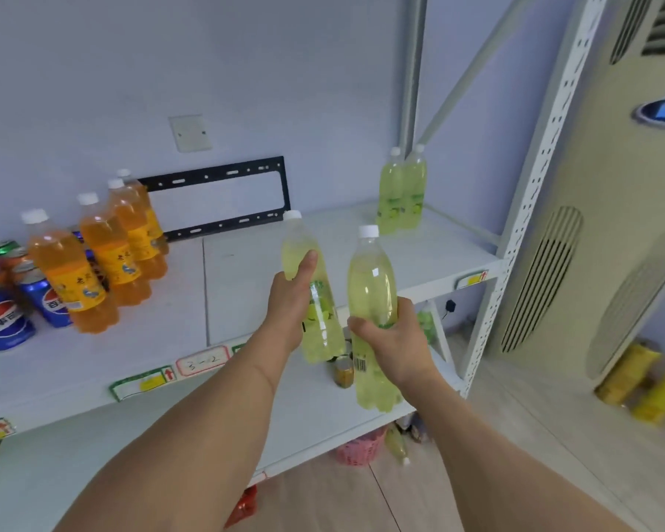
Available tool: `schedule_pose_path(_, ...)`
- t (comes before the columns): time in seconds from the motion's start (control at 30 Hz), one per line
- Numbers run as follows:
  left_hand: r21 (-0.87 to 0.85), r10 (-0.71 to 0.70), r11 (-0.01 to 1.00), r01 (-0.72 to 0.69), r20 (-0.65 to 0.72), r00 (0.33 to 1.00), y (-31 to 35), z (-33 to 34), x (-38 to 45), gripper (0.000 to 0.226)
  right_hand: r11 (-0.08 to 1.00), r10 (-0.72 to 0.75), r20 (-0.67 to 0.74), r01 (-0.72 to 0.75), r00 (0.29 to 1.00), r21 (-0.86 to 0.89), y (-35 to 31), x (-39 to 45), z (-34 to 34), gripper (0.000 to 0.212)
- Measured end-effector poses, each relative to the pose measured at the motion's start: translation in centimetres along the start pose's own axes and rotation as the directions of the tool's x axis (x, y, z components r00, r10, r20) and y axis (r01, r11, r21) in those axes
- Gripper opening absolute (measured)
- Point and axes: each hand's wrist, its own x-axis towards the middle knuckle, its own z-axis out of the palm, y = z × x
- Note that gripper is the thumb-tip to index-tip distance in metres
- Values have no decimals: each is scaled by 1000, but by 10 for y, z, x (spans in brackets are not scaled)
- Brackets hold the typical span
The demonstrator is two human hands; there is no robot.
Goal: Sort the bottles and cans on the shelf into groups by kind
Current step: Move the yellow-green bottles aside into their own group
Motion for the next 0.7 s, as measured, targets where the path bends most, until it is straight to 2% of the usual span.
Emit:
schedule_pose_path(0.07, -5, 14, 1000, -14, 11, 1000, 2, 33, 24, 96, 1000, -16, -8, 16, 1000, 2, 2, 30, -20, 48)
schedule_pose_path(0.2, -38, 39, 999, -38, 38, 998, 6, 98, 75, 87, 999, -25, -40, 24, 999, -23, 5, 97, -57, 50)
schedule_pose_path(0.37, -48, 69, 997, -68, 28, 997, 17, 170, 134, 53, 999, -27, -57, 24, 998, -49, 7, 176, -99, 49)
schedule_pose_path(0.53, -65, 150, 987, -146, 50, 987, 20, 225, 179, 36, 998, -38, -53, 35, 998, -52, 16, 241, -135, 52)
schedule_pose_path(0.7, -64, 161, 985, -162, -16, 987, 19, 264, 209, 48, 998, -53, 27, 54, 998, -29, 25, 295, -165, 50)
